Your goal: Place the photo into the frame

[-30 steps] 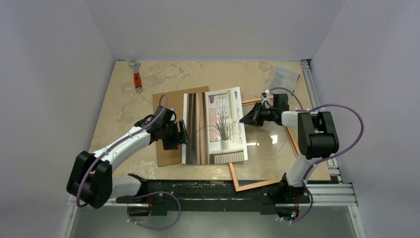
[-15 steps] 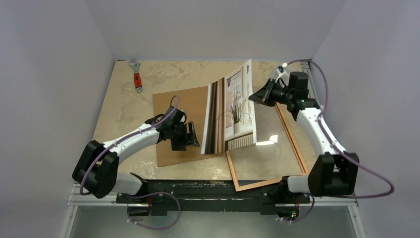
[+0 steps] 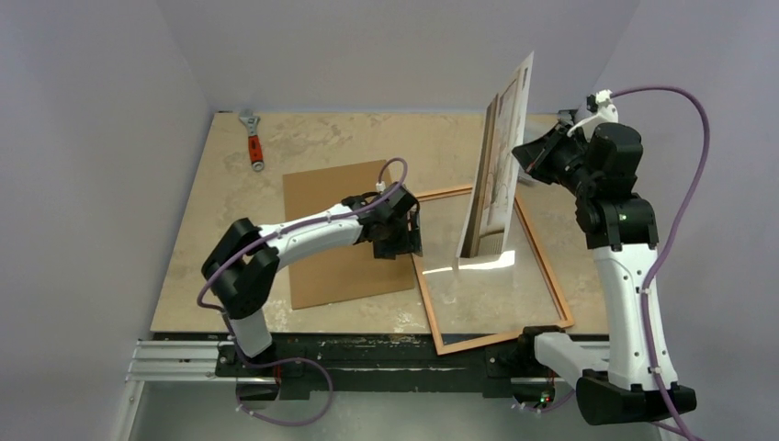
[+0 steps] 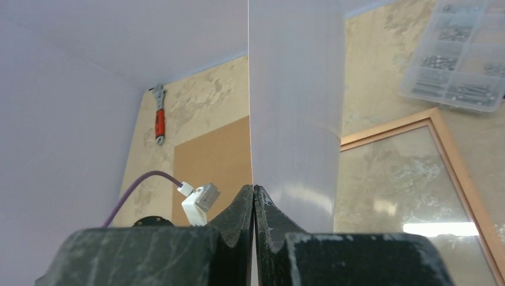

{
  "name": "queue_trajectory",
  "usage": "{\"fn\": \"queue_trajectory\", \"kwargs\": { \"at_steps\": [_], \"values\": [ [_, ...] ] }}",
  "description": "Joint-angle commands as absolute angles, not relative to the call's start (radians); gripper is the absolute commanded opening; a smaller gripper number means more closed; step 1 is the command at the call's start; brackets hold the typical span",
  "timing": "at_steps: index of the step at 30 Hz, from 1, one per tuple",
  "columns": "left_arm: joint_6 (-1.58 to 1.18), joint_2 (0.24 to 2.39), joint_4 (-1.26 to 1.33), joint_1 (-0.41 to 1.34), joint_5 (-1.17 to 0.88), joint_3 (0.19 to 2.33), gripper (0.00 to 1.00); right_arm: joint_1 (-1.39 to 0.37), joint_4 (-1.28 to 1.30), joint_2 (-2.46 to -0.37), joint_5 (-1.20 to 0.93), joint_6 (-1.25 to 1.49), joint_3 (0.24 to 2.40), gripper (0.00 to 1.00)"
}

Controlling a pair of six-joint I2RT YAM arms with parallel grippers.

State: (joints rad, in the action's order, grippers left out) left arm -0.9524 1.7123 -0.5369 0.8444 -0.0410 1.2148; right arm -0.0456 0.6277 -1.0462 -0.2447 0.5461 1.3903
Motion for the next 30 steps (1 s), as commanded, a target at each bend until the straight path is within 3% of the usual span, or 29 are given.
{"fn": "queue_trajectory", "kwargs": {
  "at_steps": [1, 10, 17, 20, 30],
  "values": [
    [-0.996, 1.837, -0.655, 0.894, 0.090, 1.372, 0.64, -0.046, 0.696, -1.028, -0.135, 0.511, 1.460, 0.00],
    [-0.974, 2.036, -0.811, 0.928, 0.171, 1.575, 0.46, -0.047, 0.715, -1.033, -0.131, 0.496, 1.476, 0.00],
    [-0.925, 2.023, -0.769, 0.892, 0.155, 1.522, 0.16, -0.046, 0.719, -1.049, -0.151, 0.489, 1.468, 0.00],
    [-0.882, 1.989, -0.748, 0.871, 0.171, 1.463, 0.08, -0.047, 0.729, -1.057, -0.158, 0.484, 1.469, 0.00],
    [-0.823, 1.876, -0.729, 0.794, 0.227, 1.283, 0.03, -0.046, 0.794, -1.096, -0.158, 0.470, 1.490, 0.00]
  ]
}}
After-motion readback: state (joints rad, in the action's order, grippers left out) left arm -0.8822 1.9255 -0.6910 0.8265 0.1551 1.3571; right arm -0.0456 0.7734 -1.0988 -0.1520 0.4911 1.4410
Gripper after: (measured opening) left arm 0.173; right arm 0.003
